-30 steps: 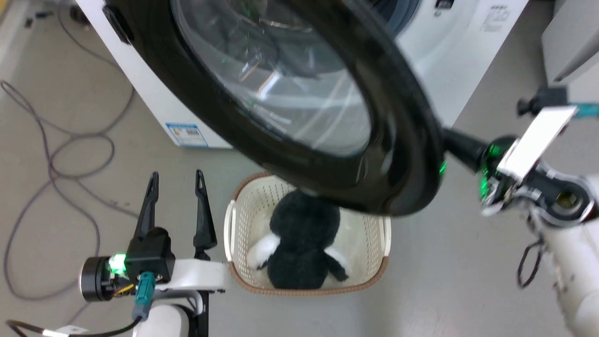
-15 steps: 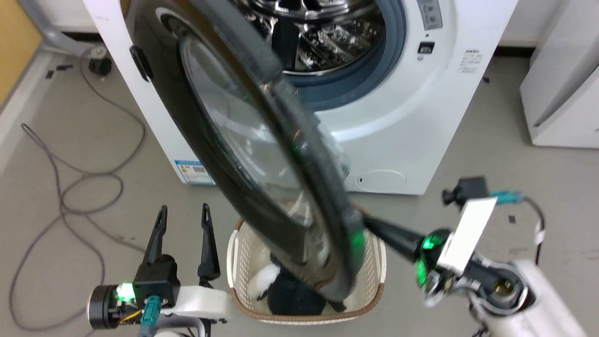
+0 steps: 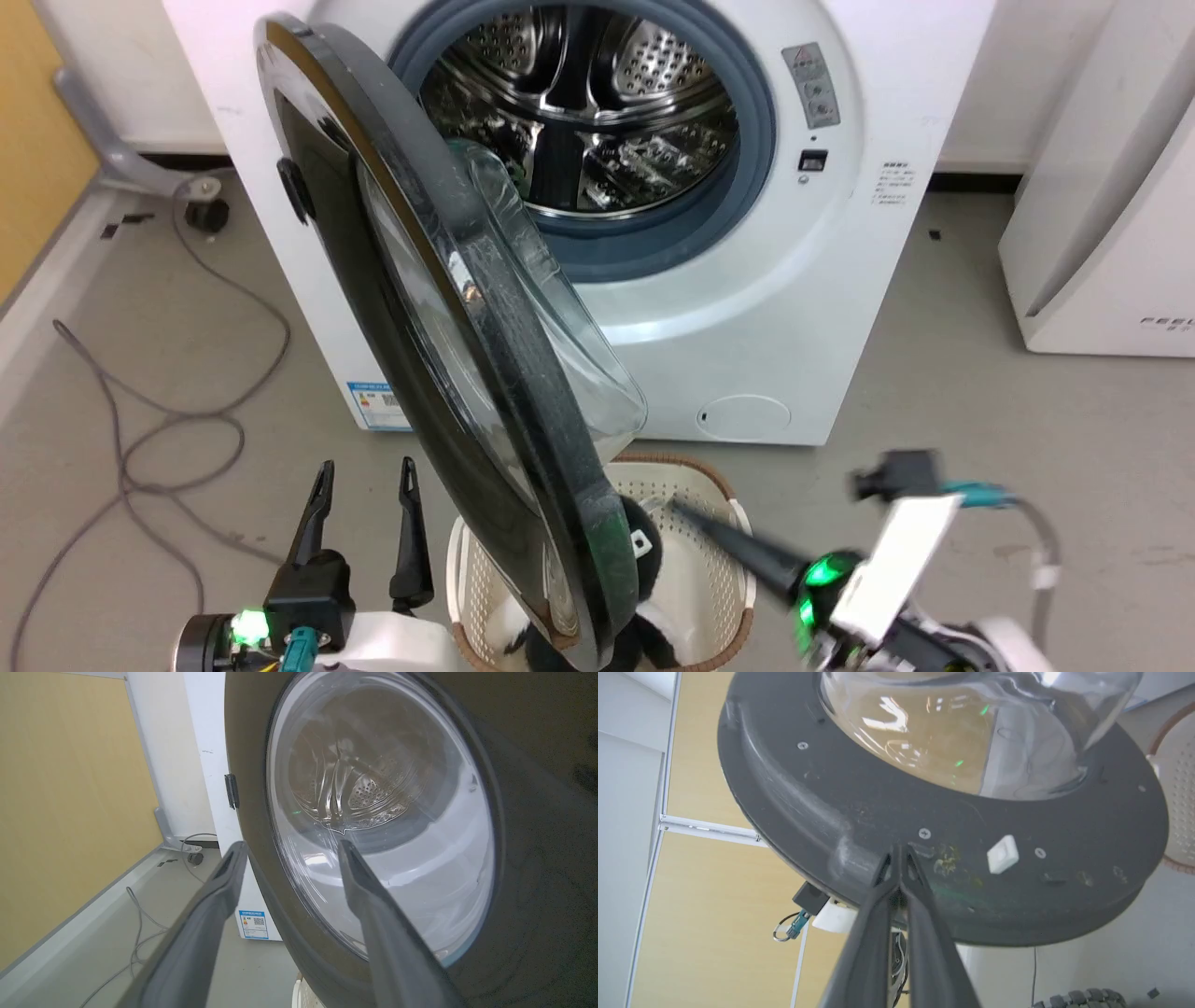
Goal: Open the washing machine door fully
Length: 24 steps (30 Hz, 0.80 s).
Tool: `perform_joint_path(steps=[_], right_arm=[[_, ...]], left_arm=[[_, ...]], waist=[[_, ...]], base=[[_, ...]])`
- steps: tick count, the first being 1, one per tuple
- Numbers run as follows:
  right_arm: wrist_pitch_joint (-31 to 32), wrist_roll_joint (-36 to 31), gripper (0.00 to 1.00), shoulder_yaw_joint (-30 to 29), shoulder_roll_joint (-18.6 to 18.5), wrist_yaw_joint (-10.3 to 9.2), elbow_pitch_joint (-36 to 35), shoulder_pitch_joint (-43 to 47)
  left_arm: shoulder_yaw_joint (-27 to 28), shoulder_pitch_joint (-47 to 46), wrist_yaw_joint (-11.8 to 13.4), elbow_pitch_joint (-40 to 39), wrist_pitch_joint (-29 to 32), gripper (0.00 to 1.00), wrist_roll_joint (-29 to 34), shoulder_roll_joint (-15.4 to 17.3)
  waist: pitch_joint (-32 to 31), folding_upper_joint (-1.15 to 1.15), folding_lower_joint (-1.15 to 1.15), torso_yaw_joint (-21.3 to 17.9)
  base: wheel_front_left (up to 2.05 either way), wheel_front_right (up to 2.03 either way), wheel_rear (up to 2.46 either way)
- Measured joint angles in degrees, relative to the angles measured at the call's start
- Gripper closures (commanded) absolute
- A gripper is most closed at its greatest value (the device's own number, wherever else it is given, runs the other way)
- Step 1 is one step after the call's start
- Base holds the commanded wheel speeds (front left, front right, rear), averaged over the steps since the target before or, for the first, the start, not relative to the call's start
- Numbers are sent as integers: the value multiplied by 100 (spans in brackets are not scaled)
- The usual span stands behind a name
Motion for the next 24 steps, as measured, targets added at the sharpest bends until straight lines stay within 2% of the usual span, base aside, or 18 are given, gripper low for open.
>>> perform_joint_path(steps=[2, 9, 13, 15, 17, 19, 22, 24], right_arm=[[-552, -376, 100, -174, -7, 0, -225, 43], [-3077, -1824, 100, -472, -162, 1, -773, 75], [-4573, -3049, 100, -426, -559, 2, -809, 73], [-4781, -3734, 100, -509, -731, 2, -708, 73], [-4816, -4570, 100, -838, -709, 2, -682, 75], [-4820, -5402, 100, -1422, -516, 2, -895, 80], [-4820, -6709, 100, -1846, -339, 2, -1219, 232], [-4820, -7121, 100, -2069, -92, 2, -1494, 388]], left_arm=[[33, 20, -22, 7, -1, 0, 0, 0], [107, 39, -34, 3, 0, 0, 1, 0], [152, 108, -43, -3, 0, 0, 2, 0], [169, 110, -43, -5, 0, 0, 4, 0], [199, 118, -43, -21, 0, 0, 4, 0], [223, 134, -42, -37, 0, 0, 5, 0], [242, 138, -40, -58, 0, 0, 4, 0], [249, 144, -40, -64, 0, 0, 4, 0]], waist=[[-53, 0, 0, -23], [-156, 0, 0, -66], [-198, 0, 1, -108], [-216, 0, 1, -134], [-233, 0, 1, -171], [-241, 0, 1, -205], [-244, 0, 1, -233], [-242, 0, 1, -255]], base=[[0, 0, 0], [0, 0, 0], [0, 0, 0], [0, 0, 0], [0, 0, 0], [0, 0, 0], [0, 0, 0], [0, 0, 0]])
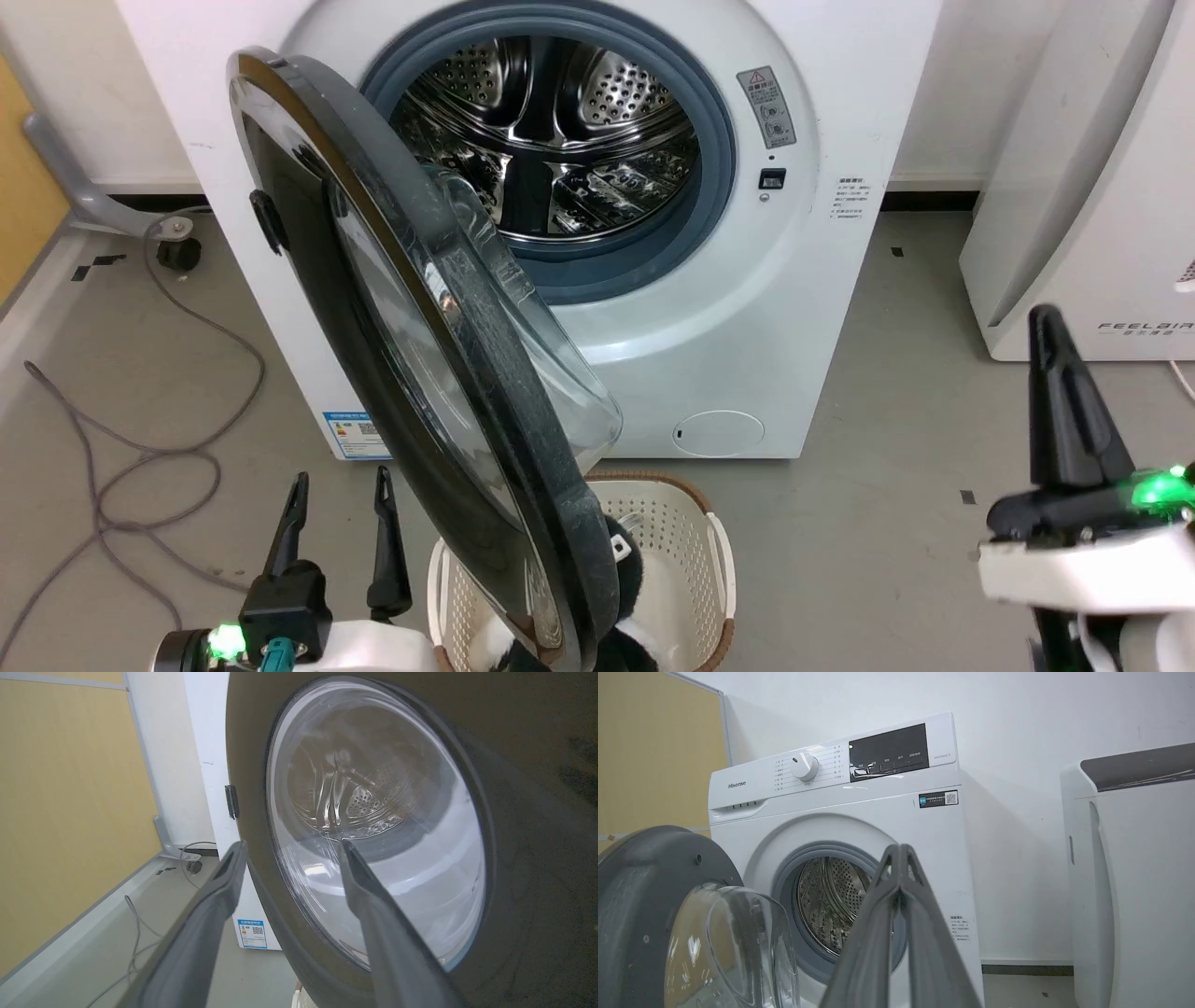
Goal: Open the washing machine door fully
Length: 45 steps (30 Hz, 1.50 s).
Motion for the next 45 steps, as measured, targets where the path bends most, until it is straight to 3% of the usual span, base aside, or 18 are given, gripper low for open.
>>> perform_joint_path(steps=[3, 6, 15, 16, 17, 18, 25, 26, 27, 37, 45], right_arm=[[-1, -766, 100, -10, 44, 1, -278, 241], [0, -1106, 100, -14, 132, 1, -227, 539], [0, -1463, 100, -7, 304, 1, 216, 1046], [0, -1460, 96, -30, 328, 1, 245, 1059], [0, -1455, 55, -54, 348, 1, 281, 1079], [0, -1455, 0, -81, 366, 1, 319, 1097], [0, -1505, 0, -179, 409, 1, 522, 1100], [0, -1526, 0, -191, 412, 1, 532, 1100], [0, -1539, 0, -210, 415, 1, 541, 1100], [0, -1519, 0, -375, 436, 1, 587, 1226], [0, -1475, 0, -338, 441, 1, 584, 1230]], left_arm=[[5, 14, 0, 0, 0, 0, 0, 0], [4, 27, -1, 0, 0, 0, 0, -1], [-7, 29, -1, -12, 0, 0, 0, 0], [-2, 29, -1, -16, 0, 0, 0, 0], [-3, 29, -1, -19, 0, 0, 0, 0], [0, 29, 0, -22, 0, 0, 0, 0], [22, 29, 23, -55, 0, 0, 1, 0], [34, 29, 25, -66, 0, 61, 4, -1], [49, 27, 26, -105, 0, 100, 7, -1], [86, -421, -37, -1244, -1, 100, 192, 178], [-556, -825, -364, -2283, -7, 100, 223, 174]], waist=[[3, 0, 0, -26], [8, 0, 0, -46], [29, 0, 0, -36], [30, 0, 1, -33], [29, 0, 0, -31], [28, 0, 0, -29], [-6, 0, 0, 0], [-13, 0, 0, 7], [-21, 0, 0, 17], [-90, 0, 0, 124], [-94, 0, 0, 141]], base=[[0, 0, 0], [0, 0, 0], [0, 0, 0], [0, 0, 0], [0, 0, 0], [0, 0, 0], [0, 0, 0], [0, 0, 0], [0, 0, 0], [0, 0, 0], [0, 0, 0]])
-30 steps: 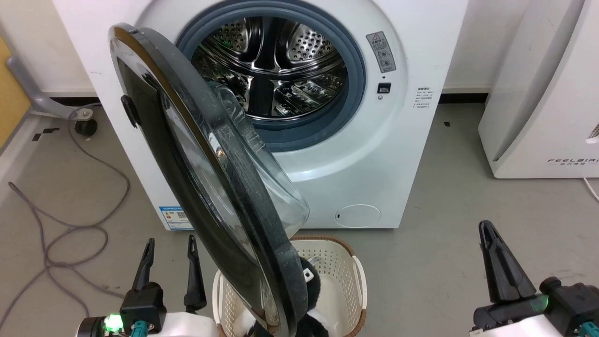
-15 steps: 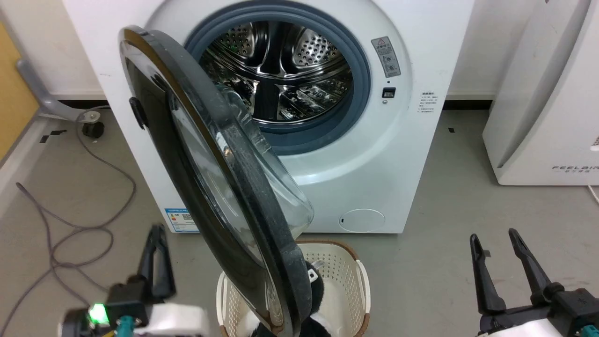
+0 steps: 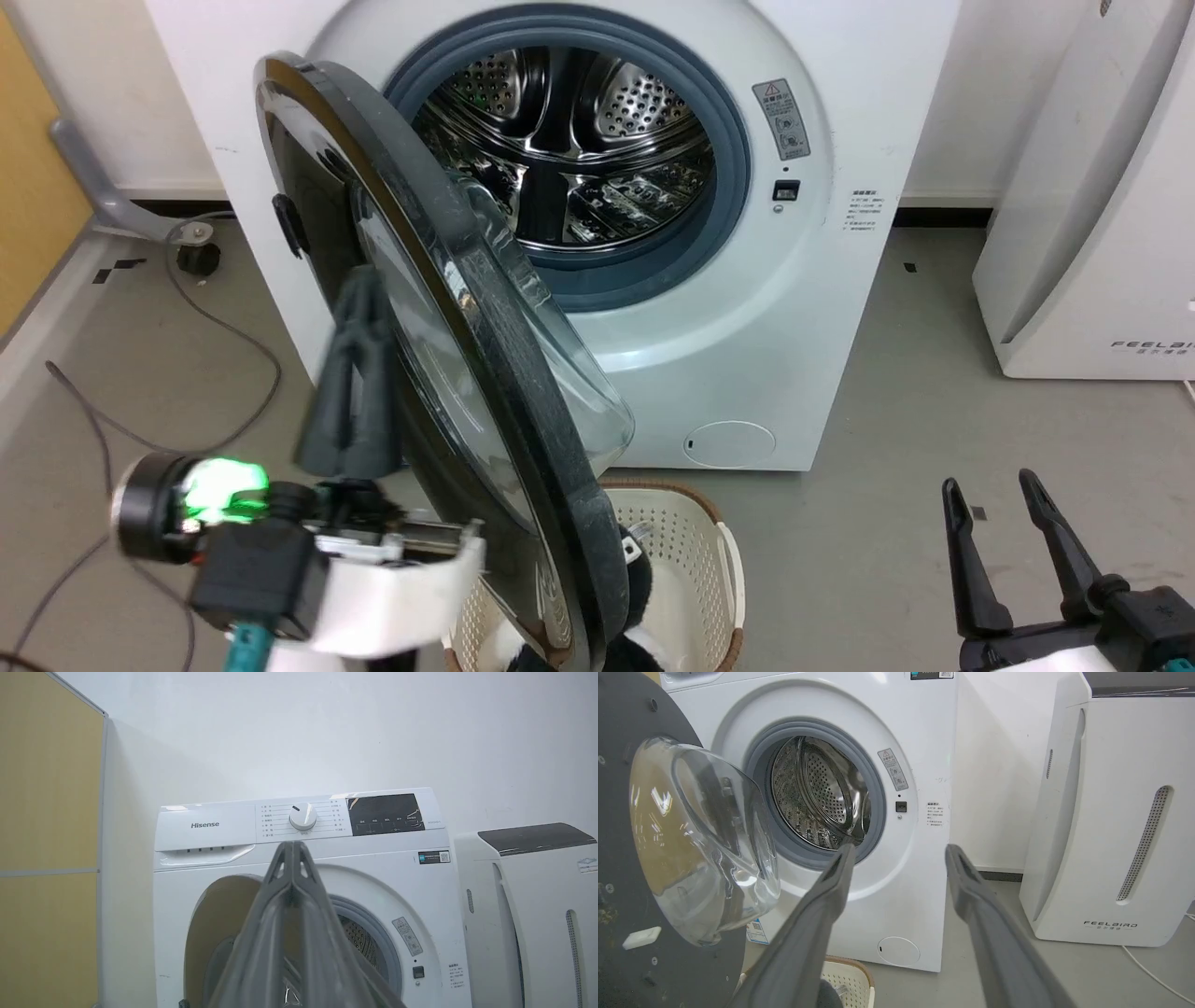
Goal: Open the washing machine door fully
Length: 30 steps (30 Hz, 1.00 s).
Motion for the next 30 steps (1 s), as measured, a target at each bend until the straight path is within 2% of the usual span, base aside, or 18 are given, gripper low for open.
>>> perform_joint_path(steps=[6, 16, 23, 30], right_arm=[[0, 13, 0, 26, 0, 0, 4, 12], [0, 49, 0, 52, 1, 0, 36, 91], [0, 51, 0, 74, 1, 0, 60, 91], [0, 49, 0, 75, 2, 0, 86, 88]], left_arm=[[-848, -59, -199, -359, 0, 100, -9, -57], [-2181, -37, -425, -404, 0, 100, -142, -152], [-2750, 144, -530, 32, 0, 100, -230, -158], [-3052, 234, -650, 638, 0, 100, -211, -162]], waist=[[-35, 0, 0, 38], [-52, 0, 0, 108], [-4, 0, 0, 173], [98, 0, 0, 268]], base=[[0, 0, 0], [0, 0, 0], [0, 0, 0], [0, 0, 0]])
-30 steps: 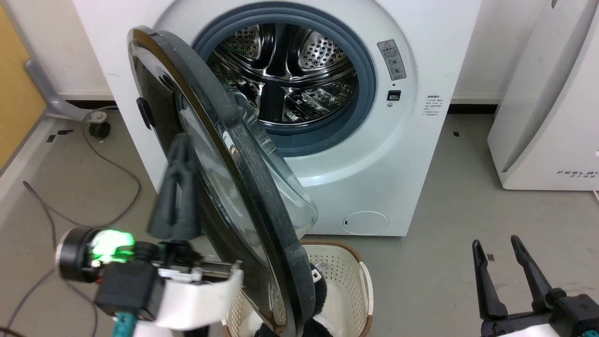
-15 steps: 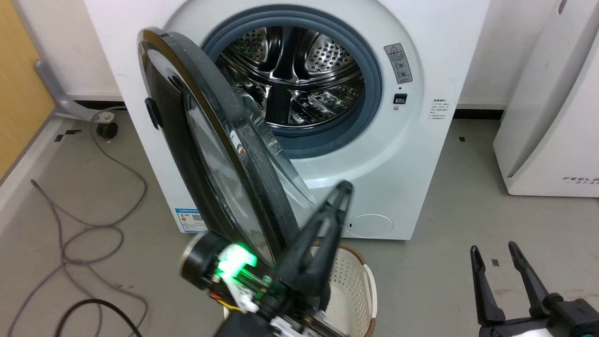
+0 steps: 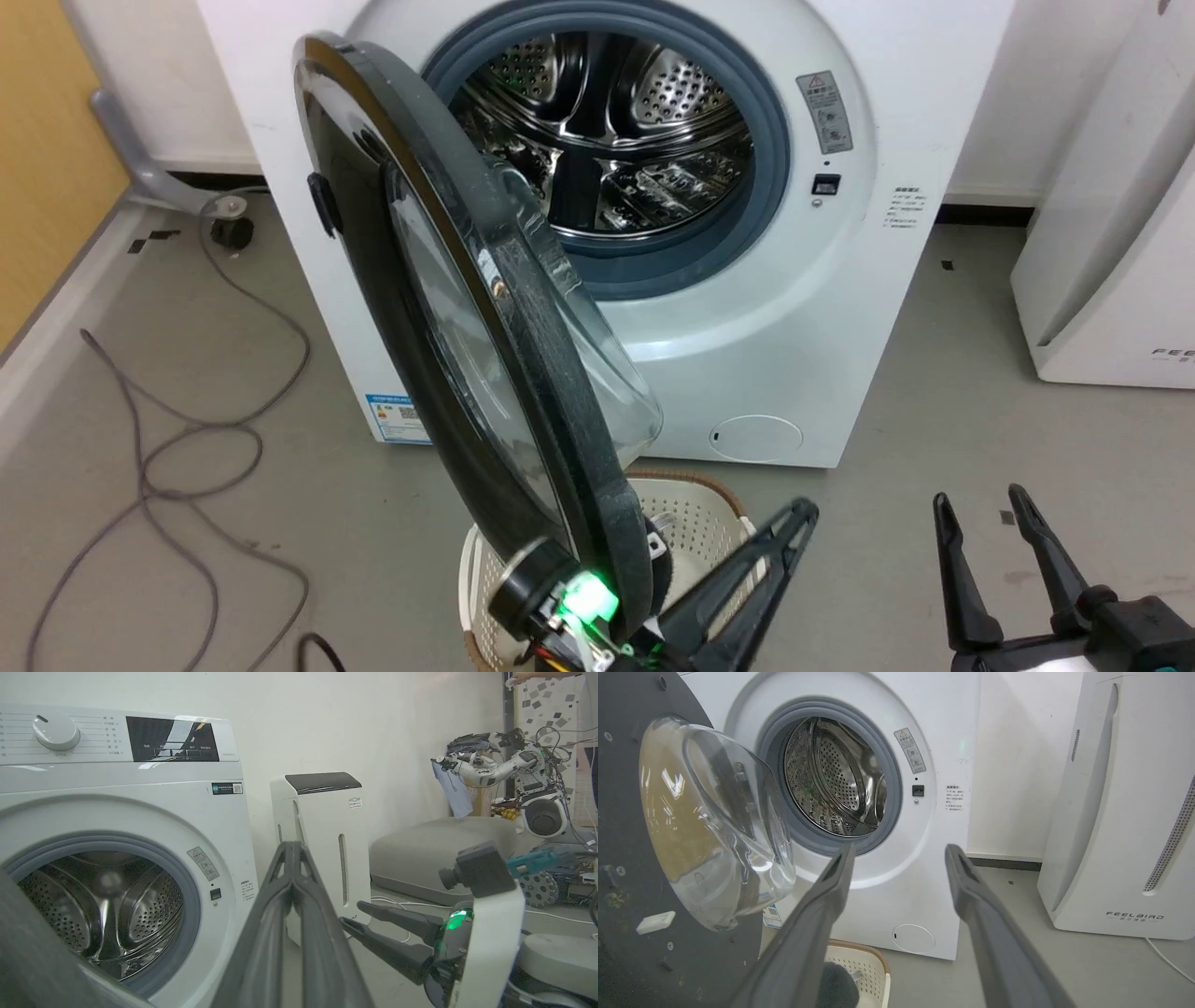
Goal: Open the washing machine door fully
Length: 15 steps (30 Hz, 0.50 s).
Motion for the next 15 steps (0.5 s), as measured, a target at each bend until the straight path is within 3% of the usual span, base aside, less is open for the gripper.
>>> perform_joint_path(steps=[5, 15], right_arm=[[0, -1, 0, 22, 0, 0, 22, -9], [0, -16, 0, 8, 0, 0, 70, -44]], left_arm=[[-98, 8, 41, 538, 0, 100, 20, -7], [116, 8, 382, 1319, 0, 100, -303, -12]], waist=[[85, 0, 0, 42], [216, 0, 0, 69]], base=[[0, 0, 0], [0, 0, 0]])
